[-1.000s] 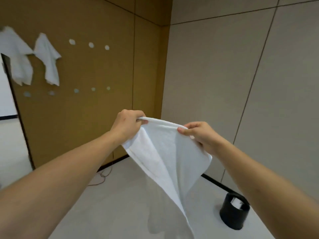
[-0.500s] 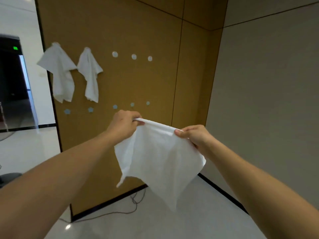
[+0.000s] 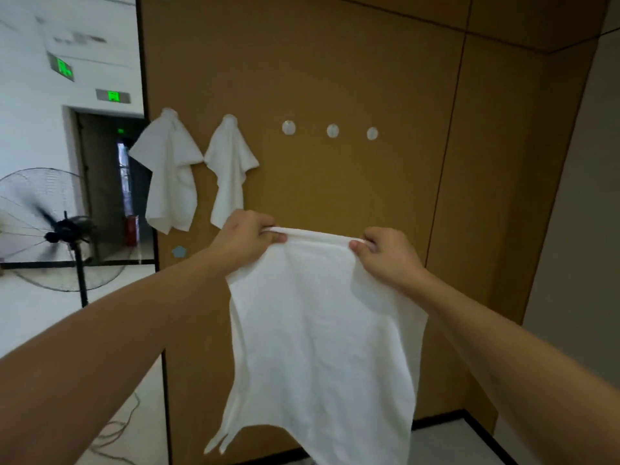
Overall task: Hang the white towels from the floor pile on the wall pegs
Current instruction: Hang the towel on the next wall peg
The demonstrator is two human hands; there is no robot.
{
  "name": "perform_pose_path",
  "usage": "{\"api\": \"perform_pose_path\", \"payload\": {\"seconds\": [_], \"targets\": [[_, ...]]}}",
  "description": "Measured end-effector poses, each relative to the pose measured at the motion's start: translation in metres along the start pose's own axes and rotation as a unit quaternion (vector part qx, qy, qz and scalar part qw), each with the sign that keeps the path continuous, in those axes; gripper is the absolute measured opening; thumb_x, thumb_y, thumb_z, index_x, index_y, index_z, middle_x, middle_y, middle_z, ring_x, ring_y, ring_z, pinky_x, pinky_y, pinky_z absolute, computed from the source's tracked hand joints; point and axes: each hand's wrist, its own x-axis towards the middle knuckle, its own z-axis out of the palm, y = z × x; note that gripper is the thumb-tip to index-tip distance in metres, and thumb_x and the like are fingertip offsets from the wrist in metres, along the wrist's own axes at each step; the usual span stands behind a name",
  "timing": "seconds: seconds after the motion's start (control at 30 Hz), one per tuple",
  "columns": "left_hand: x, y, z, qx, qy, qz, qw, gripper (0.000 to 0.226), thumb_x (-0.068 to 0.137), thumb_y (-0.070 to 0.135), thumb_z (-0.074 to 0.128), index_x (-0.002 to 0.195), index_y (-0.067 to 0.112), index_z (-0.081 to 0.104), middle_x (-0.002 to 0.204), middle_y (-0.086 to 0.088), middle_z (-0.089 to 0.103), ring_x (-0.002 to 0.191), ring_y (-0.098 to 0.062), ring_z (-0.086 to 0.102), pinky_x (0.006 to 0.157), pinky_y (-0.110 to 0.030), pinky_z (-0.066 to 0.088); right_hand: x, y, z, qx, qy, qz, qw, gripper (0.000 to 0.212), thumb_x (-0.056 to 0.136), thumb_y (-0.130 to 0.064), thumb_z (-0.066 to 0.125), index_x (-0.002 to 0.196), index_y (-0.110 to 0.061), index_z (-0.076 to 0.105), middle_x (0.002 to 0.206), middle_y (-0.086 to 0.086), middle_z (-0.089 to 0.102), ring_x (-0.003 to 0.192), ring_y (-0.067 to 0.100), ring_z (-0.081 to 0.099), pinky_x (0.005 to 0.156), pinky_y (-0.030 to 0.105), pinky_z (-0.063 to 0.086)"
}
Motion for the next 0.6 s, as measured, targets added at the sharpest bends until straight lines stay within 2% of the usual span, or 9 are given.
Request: {"api": "perform_pose_path", "payload": {"seconds": [0.07, 0.13, 0.2, 0.27, 0.37, 0.4, 0.47, 0.53, 0.6], "targets": [[0.035, -0.004, 0.005, -0.001, 0.005, -0.022, 1.0, 0.044, 0.085, 0.039, 0.07, 0.069, 0.001, 0.057, 0.061, -0.006, 0.051, 0.061, -0.018, 0.049, 0.057, -0.031, 0.032, 0.041, 0.022, 0.008, 0.032, 0.001, -0.022, 0.999, 0.039, 0.091, -0.04, 0.059, 0.068, -0.01, 0.049, 0.061, -0.001, 0.052, 0.064, 0.022, 0.051, 0.055, 0.034, 0.037], [0.067, -0.009, 0.011, -0.004, 0.03, -0.04, 0.999, 0.046, 0.082, 0.046, 0.071, 0.07, 0.002, 0.061, 0.063, -0.01, 0.055, 0.063, -0.02, 0.053, 0.057, -0.033, 0.036, 0.081, 0.039, 0.018, 0.066, 0.019, -0.048, 0.996, 0.037, 0.091, -0.036, 0.062, 0.066, -0.013, 0.05, 0.062, -0.003, 0.05, 0.065, 0.021, 0.05, 0.058, 0.035, 0.036], [0.096, -0.017, 0.017, -0.015, 0.059, -0.049, 0.997, 0.039, 0.081, 0.051, 0.071, 0.077, 0.012, 0.067, 0.072, -0.008, 0.063, 0.072, -0.019, 0.059, 0.06, -0.032, 0.042, 0.118, 0.049, 0.03, 0.11, 0.044, -0.085, 0.989, 0.017, 0.091, -0.027, 0.066, 0.078, -0.017, 0.063, 0.072, -0.006, 0.058, 0.072, 0.016, 0.054, 0.064, 0.03, 0.037], [0.122, -0.024, 0.022, -0.035, 0.087, -0.053, 0.994, 0.028, 0.081, 0.051, 0.071, 0.086, 0.024, 0.066, 0.079, 0.002, 0.064, 0.078, -0.013, 0.06, 0.062, -0.026, 0.041, 0.149, 0.056, 0.044, 0.145, 0.083, -0.143, 0.975, 0.003, 0.09, -0.017, 0.067, 0.092, -0.016, 0.068, 0.08, -0.007, 0.065, 0.074, 0.012, 0.059, 0.068, 0.026, 0.042], [0.163, -0.037, 0.031, -0.055, 0.15, -0.034, 0.987, 0.015, 0.083, 0.039, 0.069, 0.087, 0.033, 0.056, 0.075, 0.014, 0.059, 0.072, -0.007, 0.056, 0.063, -0.024, 0.04, 0.197, 0.068, 0.068, 0.115, 0.112, -0.258, 0.953, 0.015, 0.089, -0.005, 0.064, 0.099, -0.012, 0.073, 0.086, 0.001, 0.074, 0.072, 0.021, 0.068, 0.068, 0.033, 0.054], [0.177, -0.042, 0.035, -0.021, 0.177, -0.012, 0.984, 0.015, 0.084, 0.032, 0.067, 0.085, 0.033, 0.052, 0.07, 0.014, 0.057, 0.067, -0.006, 0.055, 0.061, -0.023, 0.04, 0.214, 0.072, 0.076, 0.079, 0.104, -0.291, 0.948, 0.021, 0.088, -0.004, 0.063, 0.102, -0.013, 0.075, 0.087, 0.002, 0.075, 0.071, 0.023, 0.069, 0.067, 0.034, 0.055], [0.206, -0.056, 0.045, 0.121, 0.211, 0.076, 0.967, 0.017, 0.085, 0.02, 0.061, 0.082, 0.033, 0.051, 0.064, 0.012, 0.055, 0.06, -0.011, 0.054, 0.054, -0.024, 0.036, 0.249, 0.078, 0.095, -0.024, 0.08, -0.323, 0.943, 0.031, 0.092, -0.01, 0.058, 0.114, -0.025, 0.073, 0.084, 0.004, 0.073, 0.07, 0.026, 0.067, 0.061, 0.029, 0.048], [0.235, -0.075, 0.052, 0.259, 0.208, 0.166, 0.929, 0.017, 0.086, 0.013, 0.06, 0.086, 0.03, 0.064, 0.066, 0.008, 0.059, 0.058, -0.016, 0.057, 0.053, -0.023, 0.032, 0.287, 0.081, 0.113, -0.108, 0.081, -0.33, 0.934, 0.038, 0.096, -0.02, 0.048, 0.127, -0.036, 0.063, 0.083, 0.004, 0.068, 0.072, 0.027, 0.063, 0.061, 0.027, 0.034], [0.266, -0.1, 0.057, 0.336, 0.197, 0.229, 0.892, 0.021, 0.084, 0.009, 0.065, 0.094, 0.025, 0.075, 0.067, 0.001, 0.061, 0.054, -0.021, 0.056, 0.053, -0.023, 0.033, 0.324, 0.084, 0.132, -0.158, 0.097, -0.337, 0.923, 0.04, 0.098, -0.024, 0.043, 0.133, -0.038, 0.057, 0.086, 0.006, 0.066, 0.078, 0.029, 0.062, 0.063, 0.028, 0.03]]}}
